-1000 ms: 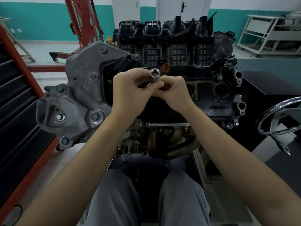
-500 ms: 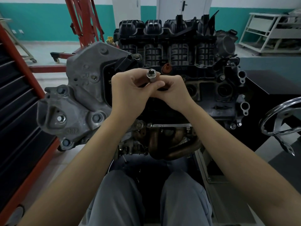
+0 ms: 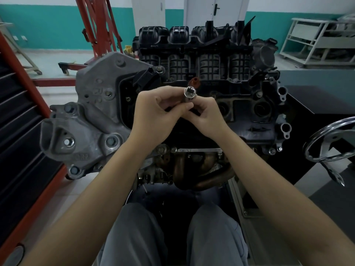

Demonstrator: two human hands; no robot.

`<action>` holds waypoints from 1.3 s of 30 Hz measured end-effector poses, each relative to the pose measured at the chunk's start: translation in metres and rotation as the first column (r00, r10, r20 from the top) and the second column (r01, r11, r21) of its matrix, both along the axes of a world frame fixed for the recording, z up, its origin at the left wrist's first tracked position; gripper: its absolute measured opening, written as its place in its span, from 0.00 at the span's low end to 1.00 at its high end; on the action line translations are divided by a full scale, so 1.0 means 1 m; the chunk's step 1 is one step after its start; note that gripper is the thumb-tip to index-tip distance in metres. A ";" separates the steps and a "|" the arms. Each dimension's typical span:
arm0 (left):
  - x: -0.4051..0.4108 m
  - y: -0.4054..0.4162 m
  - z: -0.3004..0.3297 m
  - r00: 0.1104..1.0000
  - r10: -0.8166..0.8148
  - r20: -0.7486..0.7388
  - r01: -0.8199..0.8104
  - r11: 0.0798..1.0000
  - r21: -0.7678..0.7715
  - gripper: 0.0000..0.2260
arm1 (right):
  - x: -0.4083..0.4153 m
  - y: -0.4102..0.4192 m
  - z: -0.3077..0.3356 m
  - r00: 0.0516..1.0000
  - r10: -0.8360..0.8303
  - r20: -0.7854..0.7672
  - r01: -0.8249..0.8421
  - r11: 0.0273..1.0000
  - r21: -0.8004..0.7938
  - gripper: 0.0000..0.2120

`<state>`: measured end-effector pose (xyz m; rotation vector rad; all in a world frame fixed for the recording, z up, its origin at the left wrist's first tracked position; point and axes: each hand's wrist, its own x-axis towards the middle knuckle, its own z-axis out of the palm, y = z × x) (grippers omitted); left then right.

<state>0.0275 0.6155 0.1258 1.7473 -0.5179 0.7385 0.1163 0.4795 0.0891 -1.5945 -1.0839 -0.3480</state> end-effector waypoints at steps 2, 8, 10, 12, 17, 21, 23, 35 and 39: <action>-0.001 0.000 0.000 0.998 -0.056 -0.022 0.055 0.997 -0.047 0.17 | 0.000 0.001 0.000 1.000 -0.011 -0.020 0.011 1.000 0.016 0.16; -0.002 -0.005 0.002 0.992 0.117 0.036 -0.118 0.993 0.009 0.11 | 0.000 0.001 0.000 0.996 -0.073 -0.041 0.076 0.995 0.070 0.07; -0.003 -0.007 0.002 0.993 0.115 0.027 -0.115 0.993 -0.019 0.11 | -0.001 0.000 0.001 0.998 -0.057 -0.030 0.058 0.997 0.057 0.08; -0.003 -0.006 0.002 0.997 0.073 0.008 -0.073 0.997 -0.035 0.13 | -0.004 0.000 0.002 0.999 -0.030 -0.021 0.031 0.999 0.032 0.10; -0.002 -0.007 0.003 1.000 0.000 -0.026 -0.002 0.998 -0.067 0.15 | -0.004 0.001 0.000 0.995 -0.065 -0.070 0.070 0.995 0.073 0.09; -0.002 -0.010 0.002 0.990 0.129 0.048 -0.126 0.990 -0.060 0.12 | -0.003 0.001 0.001 0.996 -0.067 -0.060 0.071 0.995 0.073 0.07; -0.002 -0.010 0.000 0.995 0.089 0.034 -0.086 0.993 -0.084 0.12 | -0.004 0.000 0.001 0.999 -0.040 -0.034 0.041 0.998 0.045 0.07; -0.005 -0.010 0.006 0.993 0.120 0.010 -0.120 0.992 -0.032 0.10 | -0.002 0.000 0.000 1.000 -0.022 -0.021 0.024 0.998 0.060 0.09; -0.006 -0.008 0.006 0.999 -0.018 -0.041 0.017 1.000 -0.014 0.12 | -0.003 -0.001 0.000 0.999 -0.004 -0.035 0.006 0.998 0.067 0.11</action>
